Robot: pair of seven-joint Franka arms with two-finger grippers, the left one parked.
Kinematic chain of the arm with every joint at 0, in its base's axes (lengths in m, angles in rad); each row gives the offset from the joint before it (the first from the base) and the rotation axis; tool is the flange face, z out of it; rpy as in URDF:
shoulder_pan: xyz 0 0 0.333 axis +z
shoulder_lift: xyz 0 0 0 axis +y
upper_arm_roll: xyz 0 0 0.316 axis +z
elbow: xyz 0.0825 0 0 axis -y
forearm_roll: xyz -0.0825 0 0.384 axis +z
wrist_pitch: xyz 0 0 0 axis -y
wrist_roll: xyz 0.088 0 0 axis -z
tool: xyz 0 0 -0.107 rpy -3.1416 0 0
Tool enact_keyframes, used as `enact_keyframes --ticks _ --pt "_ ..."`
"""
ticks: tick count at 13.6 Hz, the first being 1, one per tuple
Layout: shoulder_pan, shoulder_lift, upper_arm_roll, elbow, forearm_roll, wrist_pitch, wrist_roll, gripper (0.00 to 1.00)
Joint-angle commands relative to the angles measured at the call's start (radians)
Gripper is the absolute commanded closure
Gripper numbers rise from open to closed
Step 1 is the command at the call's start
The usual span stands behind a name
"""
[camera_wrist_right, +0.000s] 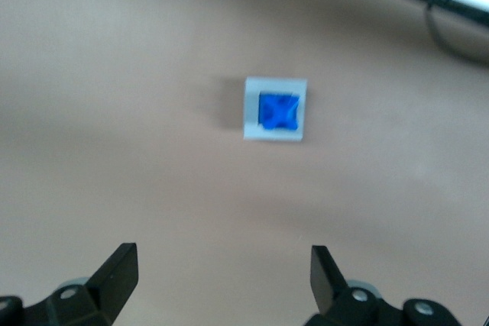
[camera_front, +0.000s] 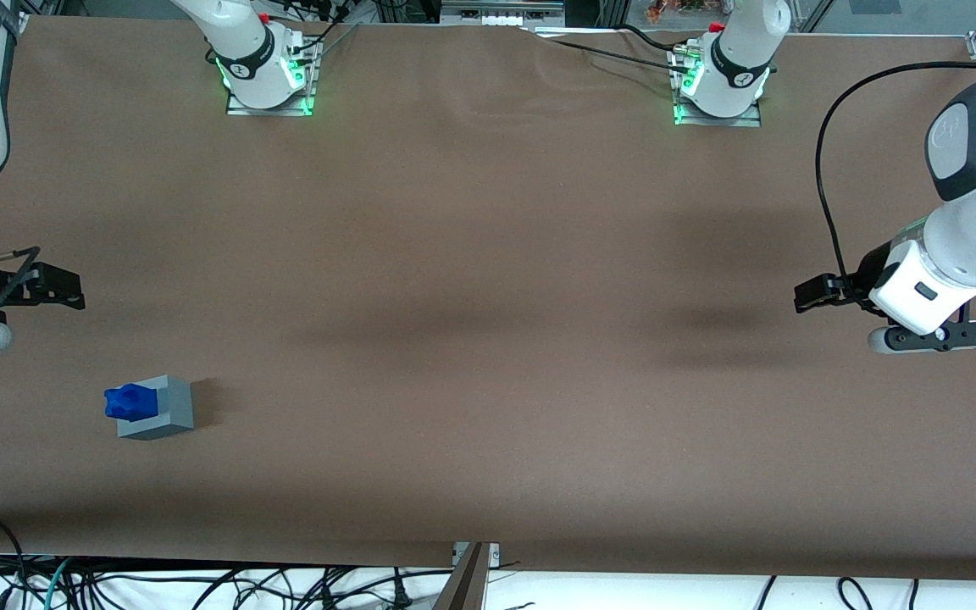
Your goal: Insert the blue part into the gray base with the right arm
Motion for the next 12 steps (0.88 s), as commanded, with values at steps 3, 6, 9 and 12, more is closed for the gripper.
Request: enact_keyframes --ticks 3,6,9,12 --pt "-0.016 -0.233 0.0 -0.298 -0.012 0.134 -0.007 0.01" --pt "-0.062 -0.278 0.092 -0.342 -0.026 0.09 0.033 0.0" --pt "-0.07 -0.275 0.094 -0.344 -0.021 0.053 0.09 0.01" --pt "-0.07 -0.258 0.089 -0.327 -0.017 0.039 0.088 0.01"
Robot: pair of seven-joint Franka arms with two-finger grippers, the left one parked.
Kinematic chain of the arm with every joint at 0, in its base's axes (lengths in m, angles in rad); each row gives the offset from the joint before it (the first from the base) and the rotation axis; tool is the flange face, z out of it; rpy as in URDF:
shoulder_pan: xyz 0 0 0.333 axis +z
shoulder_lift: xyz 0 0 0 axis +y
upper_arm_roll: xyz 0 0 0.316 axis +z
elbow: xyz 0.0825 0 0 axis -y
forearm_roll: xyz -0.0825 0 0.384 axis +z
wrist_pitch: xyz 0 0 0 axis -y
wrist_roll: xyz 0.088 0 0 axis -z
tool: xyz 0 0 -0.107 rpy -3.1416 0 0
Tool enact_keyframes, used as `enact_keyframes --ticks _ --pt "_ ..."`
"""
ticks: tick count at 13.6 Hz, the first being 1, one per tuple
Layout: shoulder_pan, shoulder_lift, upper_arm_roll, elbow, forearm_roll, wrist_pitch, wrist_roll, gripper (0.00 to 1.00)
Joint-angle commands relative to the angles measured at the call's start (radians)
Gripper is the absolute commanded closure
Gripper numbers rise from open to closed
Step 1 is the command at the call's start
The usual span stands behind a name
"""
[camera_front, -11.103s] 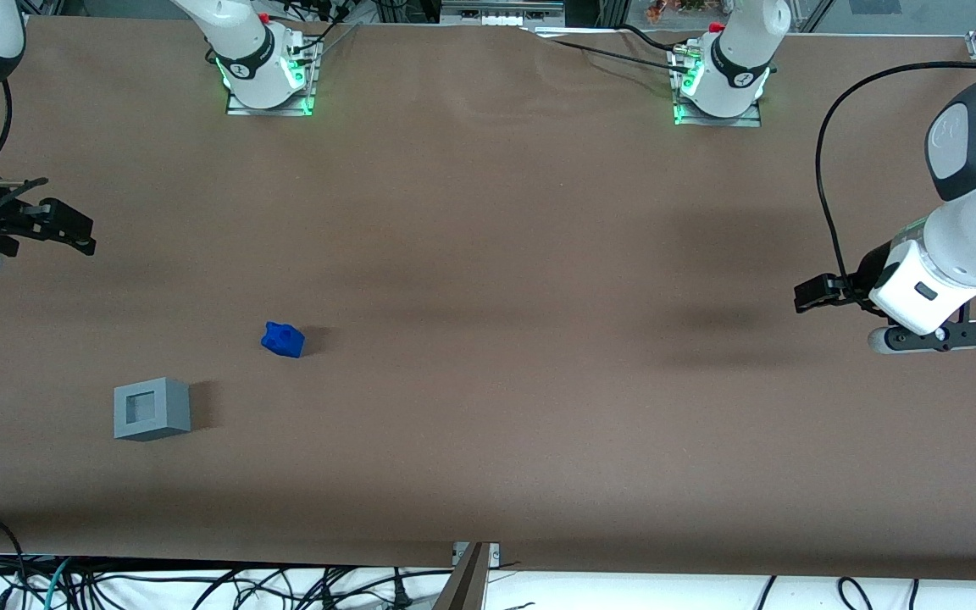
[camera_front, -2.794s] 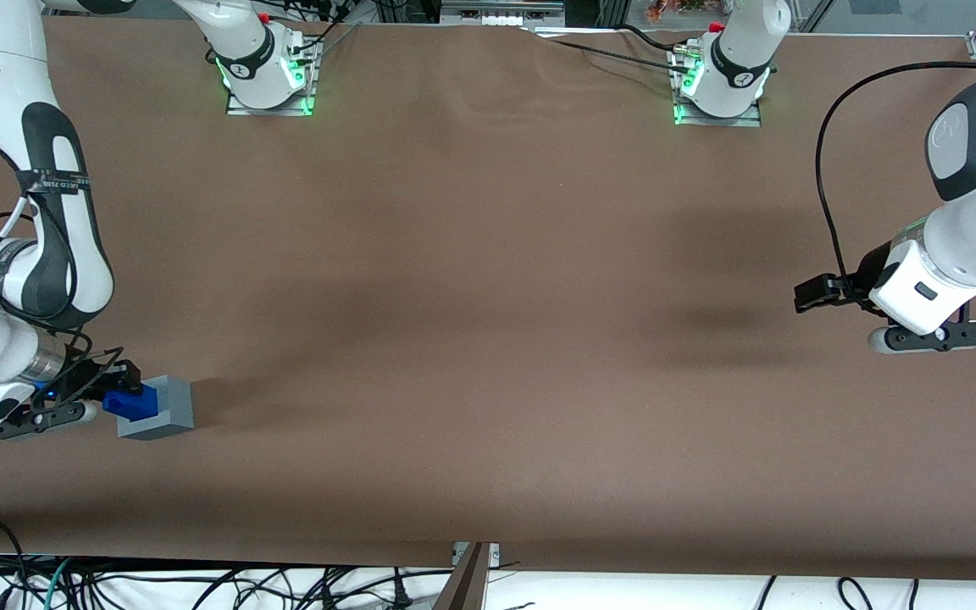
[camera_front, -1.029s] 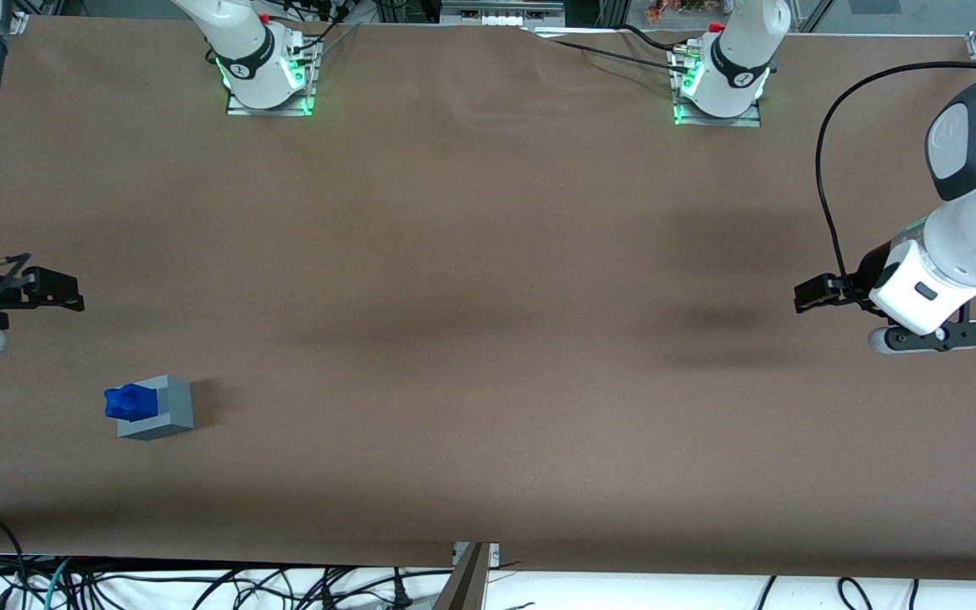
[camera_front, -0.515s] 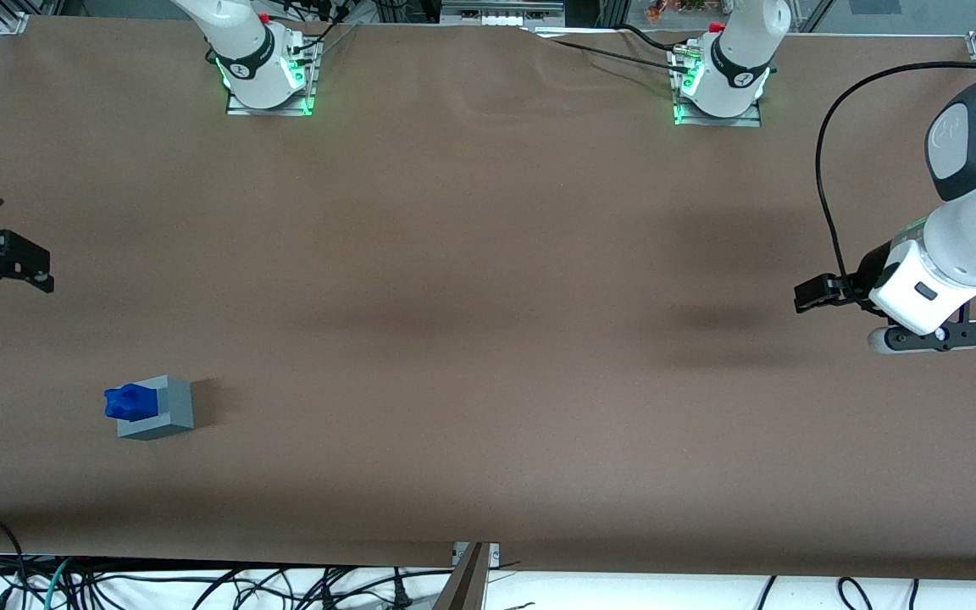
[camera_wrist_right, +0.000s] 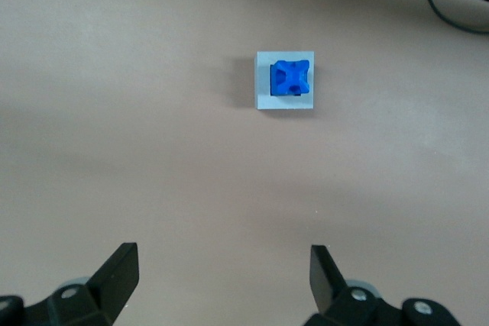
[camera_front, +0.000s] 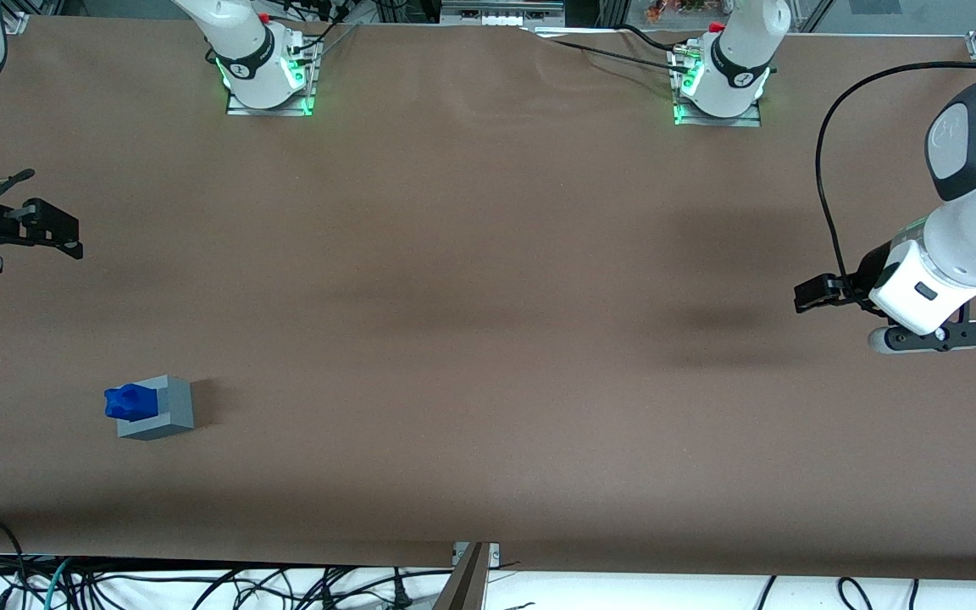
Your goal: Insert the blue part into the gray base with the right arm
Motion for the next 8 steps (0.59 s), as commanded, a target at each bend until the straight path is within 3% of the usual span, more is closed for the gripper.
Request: enact_keyframes --ticks 1,8 --pt "-0.018 -0.01 0.017 -0.012 -0.009 -0.009 0.013 0.01" --pt "-0.019 -0.01 0.017 -0.012 -0.015 -0.002 0.013 0.0"
